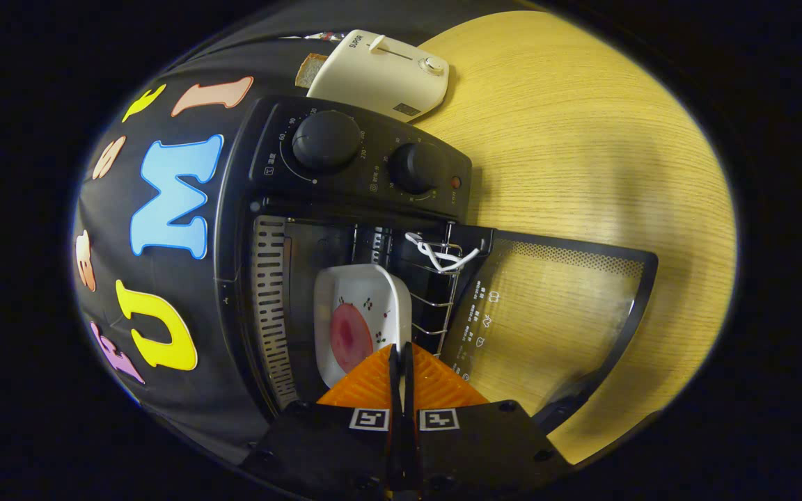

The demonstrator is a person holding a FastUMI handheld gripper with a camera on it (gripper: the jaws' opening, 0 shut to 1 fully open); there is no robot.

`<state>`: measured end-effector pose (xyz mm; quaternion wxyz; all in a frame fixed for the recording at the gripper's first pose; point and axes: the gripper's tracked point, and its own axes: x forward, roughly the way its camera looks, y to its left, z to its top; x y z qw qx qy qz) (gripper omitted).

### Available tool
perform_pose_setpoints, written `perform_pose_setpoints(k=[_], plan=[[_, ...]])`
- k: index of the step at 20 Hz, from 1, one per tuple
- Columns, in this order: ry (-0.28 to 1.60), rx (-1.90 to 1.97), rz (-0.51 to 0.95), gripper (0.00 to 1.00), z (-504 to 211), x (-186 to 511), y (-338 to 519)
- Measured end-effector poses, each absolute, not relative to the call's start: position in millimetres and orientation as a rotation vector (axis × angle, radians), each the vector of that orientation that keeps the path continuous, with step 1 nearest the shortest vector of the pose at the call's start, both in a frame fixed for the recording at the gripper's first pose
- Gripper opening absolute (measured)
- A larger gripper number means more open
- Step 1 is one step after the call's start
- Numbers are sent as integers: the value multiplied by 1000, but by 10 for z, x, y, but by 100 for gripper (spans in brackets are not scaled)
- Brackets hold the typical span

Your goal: Open the toaster oven, put the food inside, and close the toaster oven door.

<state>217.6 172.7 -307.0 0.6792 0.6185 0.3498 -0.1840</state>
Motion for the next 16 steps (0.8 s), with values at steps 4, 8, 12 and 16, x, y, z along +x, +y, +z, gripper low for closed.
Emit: perform_pose_setpoints(k=[4, 8, 12, 16], plan=[[765, 1409, -433, 2, -3101, 2320, 1751], [717, 1379, -371, 11, -2987, 2346, 1756], [714, 1298, -245, 80, -2775, 2247, 1807], [736, 1133, -140, 98, -2586, 2003, 1777]])
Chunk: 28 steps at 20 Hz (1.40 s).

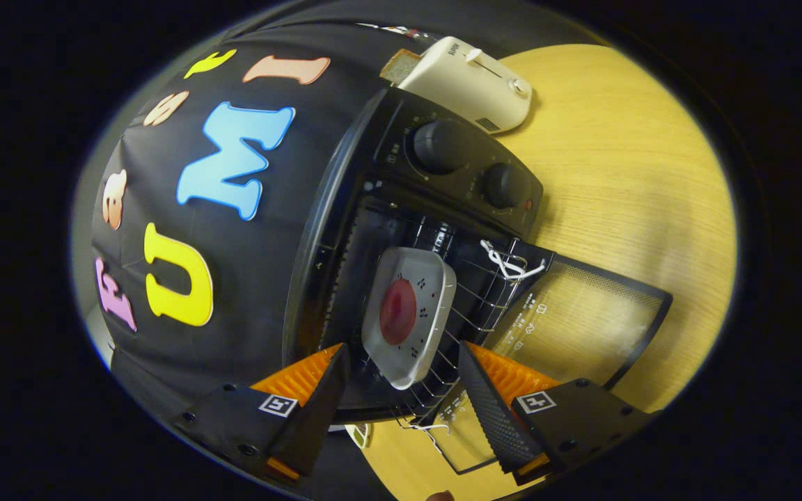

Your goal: Open the toaster oven, put the food inside, and close the toaster oven door.

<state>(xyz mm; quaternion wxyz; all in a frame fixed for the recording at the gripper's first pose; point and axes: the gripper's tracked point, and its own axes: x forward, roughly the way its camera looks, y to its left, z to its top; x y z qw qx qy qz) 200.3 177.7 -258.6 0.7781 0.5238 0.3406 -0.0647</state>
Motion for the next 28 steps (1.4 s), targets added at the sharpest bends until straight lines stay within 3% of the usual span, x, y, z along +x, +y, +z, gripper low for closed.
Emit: perform_pose_setpoints(k=[15, 28], plan=[[807, 512, 211, 98, -2514, 841, 1903], [1005, 74, 217, 99, -3268, 458, 1773]])
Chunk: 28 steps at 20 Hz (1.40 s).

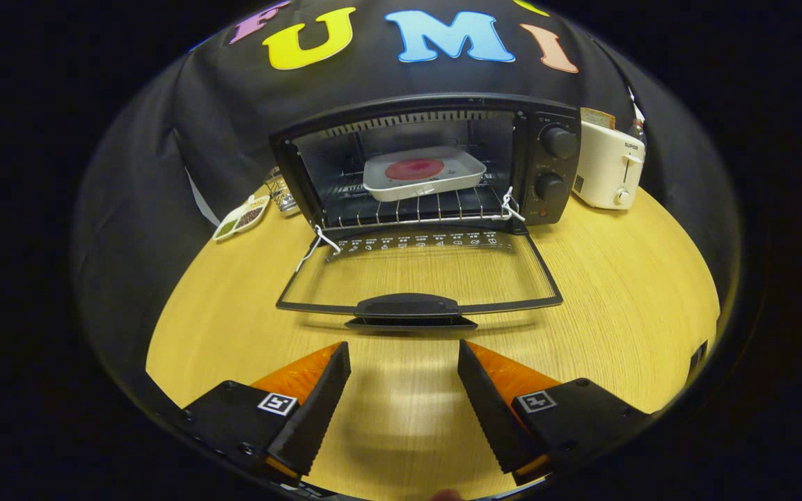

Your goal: Open the toaster oven, put the food inside, and close the toaster oven door.

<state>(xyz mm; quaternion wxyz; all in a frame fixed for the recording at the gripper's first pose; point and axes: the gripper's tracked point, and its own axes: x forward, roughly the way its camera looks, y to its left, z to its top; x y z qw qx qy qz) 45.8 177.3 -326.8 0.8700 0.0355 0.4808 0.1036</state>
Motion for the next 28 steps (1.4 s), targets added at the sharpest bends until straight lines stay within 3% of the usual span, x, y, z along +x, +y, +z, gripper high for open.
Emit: perform_pose_setpoints(k=[11, 28], plan=[[1067, 0, 158, 96, -3542, 612, 1845], [921, -30, 108, 96, -3161, 650, 1852]])
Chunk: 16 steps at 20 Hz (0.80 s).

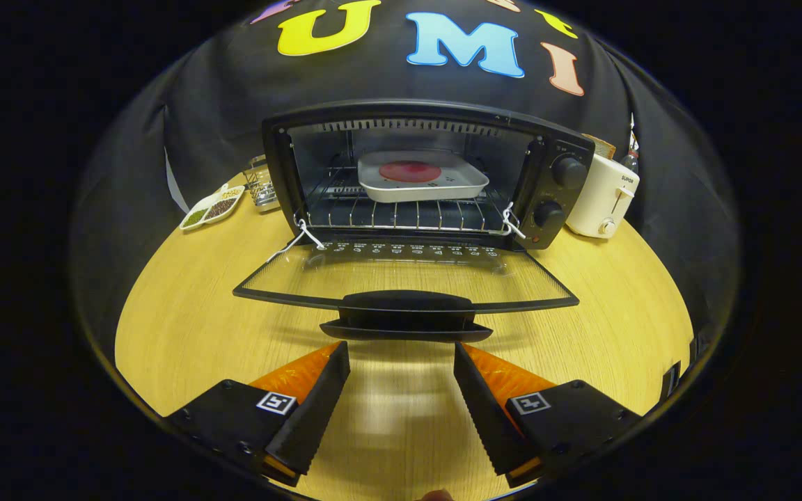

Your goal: Open the toaster oven, put the food inside, and close the toaster oven door.

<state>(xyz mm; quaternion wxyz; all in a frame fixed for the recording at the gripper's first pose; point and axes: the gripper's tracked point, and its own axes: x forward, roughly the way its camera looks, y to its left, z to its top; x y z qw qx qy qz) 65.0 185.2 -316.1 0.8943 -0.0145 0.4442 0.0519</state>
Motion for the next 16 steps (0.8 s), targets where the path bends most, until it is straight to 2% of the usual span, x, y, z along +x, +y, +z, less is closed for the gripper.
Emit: perform_pose_setpoints(k=[13, 16], plan=[[693, -93, 112, 97, -2580, 1028, 1876], [694, -57, 124, 97, -2563, 1142, 1934]])
